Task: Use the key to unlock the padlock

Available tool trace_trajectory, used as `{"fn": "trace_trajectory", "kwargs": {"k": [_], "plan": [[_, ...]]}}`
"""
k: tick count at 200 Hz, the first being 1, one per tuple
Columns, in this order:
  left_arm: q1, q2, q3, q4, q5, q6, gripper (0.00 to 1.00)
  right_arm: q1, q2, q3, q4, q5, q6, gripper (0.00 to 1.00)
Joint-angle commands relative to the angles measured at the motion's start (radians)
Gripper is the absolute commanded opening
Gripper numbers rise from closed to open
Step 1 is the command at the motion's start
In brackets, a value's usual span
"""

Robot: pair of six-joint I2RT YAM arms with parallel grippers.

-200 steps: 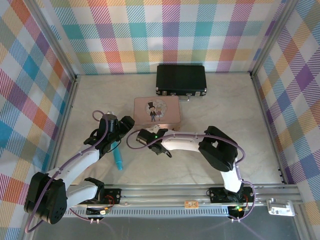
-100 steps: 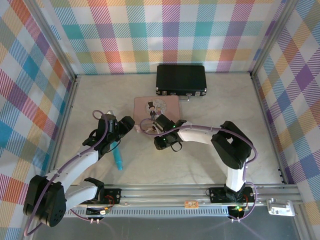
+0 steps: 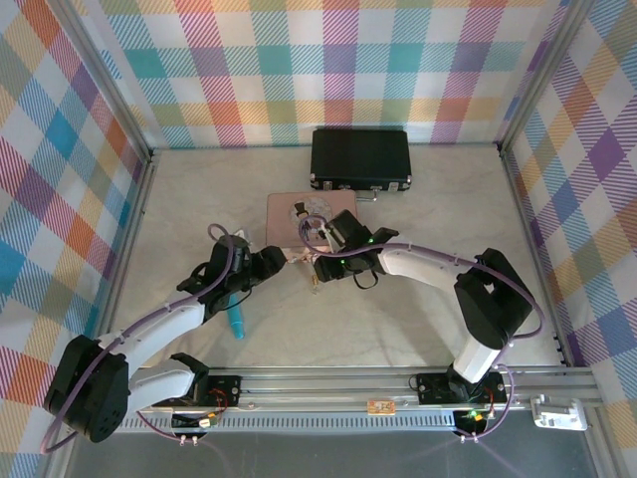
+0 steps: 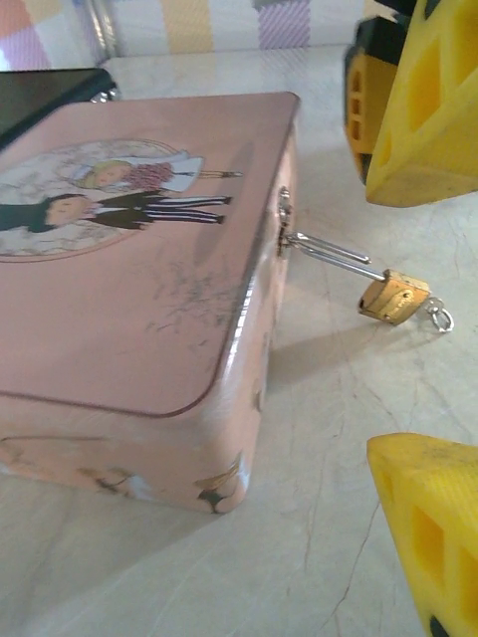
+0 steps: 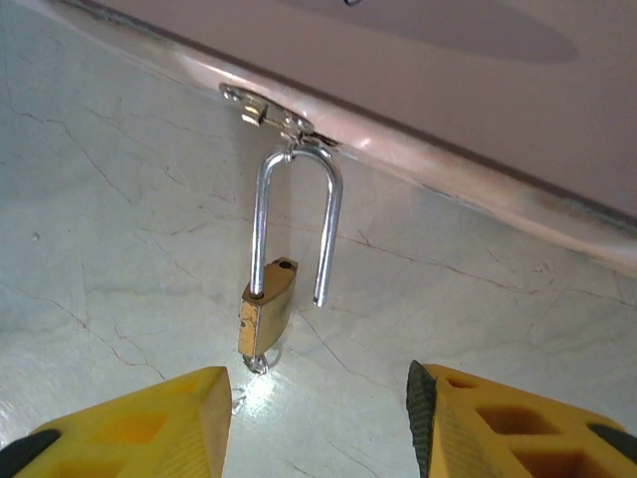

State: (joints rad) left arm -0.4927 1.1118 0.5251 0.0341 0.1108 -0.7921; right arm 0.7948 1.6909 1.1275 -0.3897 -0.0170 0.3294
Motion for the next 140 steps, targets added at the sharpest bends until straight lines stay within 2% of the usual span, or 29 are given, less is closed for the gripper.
{"fn": "trace_trajectory", "kwargs": {"k": [1, 14, 51, 89, 116, 140], "plan": [[-0.03, 0.0, -0.026, 0.044, -0.048, -0.012, 0.62, 0.006, 0.011, 0.038, 0.011, -0.024, 0.035, 0.53], [-0.043, 0.022, -0.031, 0.062, -0.035, -0.015, 0.62, 0.006, 0.01, 0.034, 0.02, -0.003, 0.072, 0.53], [-0.1, 0.187, -0.004, 0.18, 0.015, -0.015, 0.49, 0.002, -0.063, -0.049, 0.044, 0.11, 0.156, 0.54], [-0.145, 0.365, 0.072, 0.308, 0.05, -0.01, 0.4, -0.044, -0.146, -0.107, 0.002, 0.152, 0.179, 0.55], [-0.152, 0.434, 0.115, 0.365, 0.063, -0.009, 0.37, -0.096, -0.184, -0.128, -0.028, 0.17, 0.168, 0.55], [-0.153, 0.461, 0.137, 0.351, 0.033, 0.016, 0.34, -0.135, -0.23, -0.157, -0.005, 0.149, 0.164, 0.56]]}}
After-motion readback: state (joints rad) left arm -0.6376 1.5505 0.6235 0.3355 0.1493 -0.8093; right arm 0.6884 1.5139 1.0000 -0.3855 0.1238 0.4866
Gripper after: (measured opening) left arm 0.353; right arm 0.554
